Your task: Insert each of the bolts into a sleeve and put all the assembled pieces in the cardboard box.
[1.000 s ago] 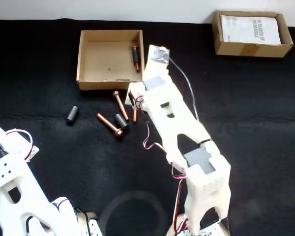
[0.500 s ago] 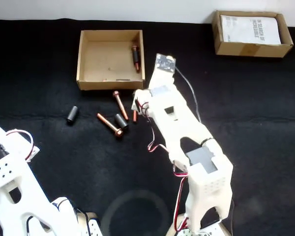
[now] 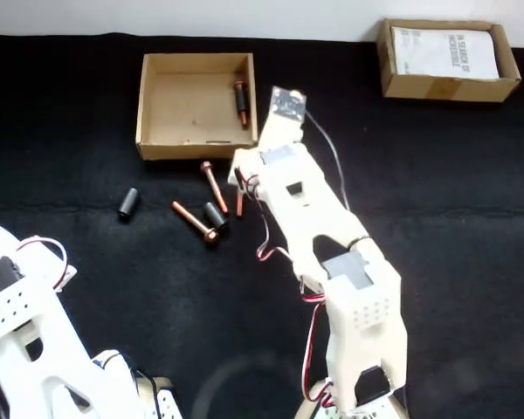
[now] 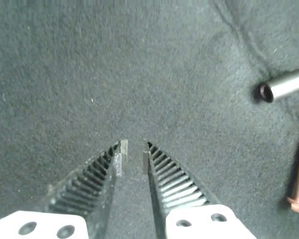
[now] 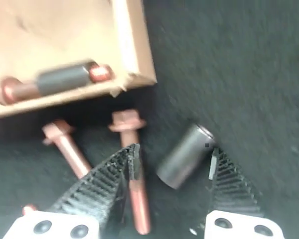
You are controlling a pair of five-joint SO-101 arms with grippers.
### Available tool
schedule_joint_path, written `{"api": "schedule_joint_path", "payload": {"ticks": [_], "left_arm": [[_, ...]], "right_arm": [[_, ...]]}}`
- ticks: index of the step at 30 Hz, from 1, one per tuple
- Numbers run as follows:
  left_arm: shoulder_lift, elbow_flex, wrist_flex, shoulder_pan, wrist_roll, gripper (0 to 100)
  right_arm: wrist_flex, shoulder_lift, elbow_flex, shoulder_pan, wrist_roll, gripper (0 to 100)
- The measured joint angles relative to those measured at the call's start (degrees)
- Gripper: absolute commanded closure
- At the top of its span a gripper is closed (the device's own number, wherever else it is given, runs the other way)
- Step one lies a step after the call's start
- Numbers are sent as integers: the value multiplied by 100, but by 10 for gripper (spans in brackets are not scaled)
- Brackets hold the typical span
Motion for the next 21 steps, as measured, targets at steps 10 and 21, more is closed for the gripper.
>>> {"api": "schedule_joint_path", "payload": {"ticks": [10,21], "left_arm": [[0,9,-70,0,0,924],[0,9,-70,0,0,924]], "right_arm": [[9,431,-325,123,176,967],[202,484,-378,141,176,991]]}}
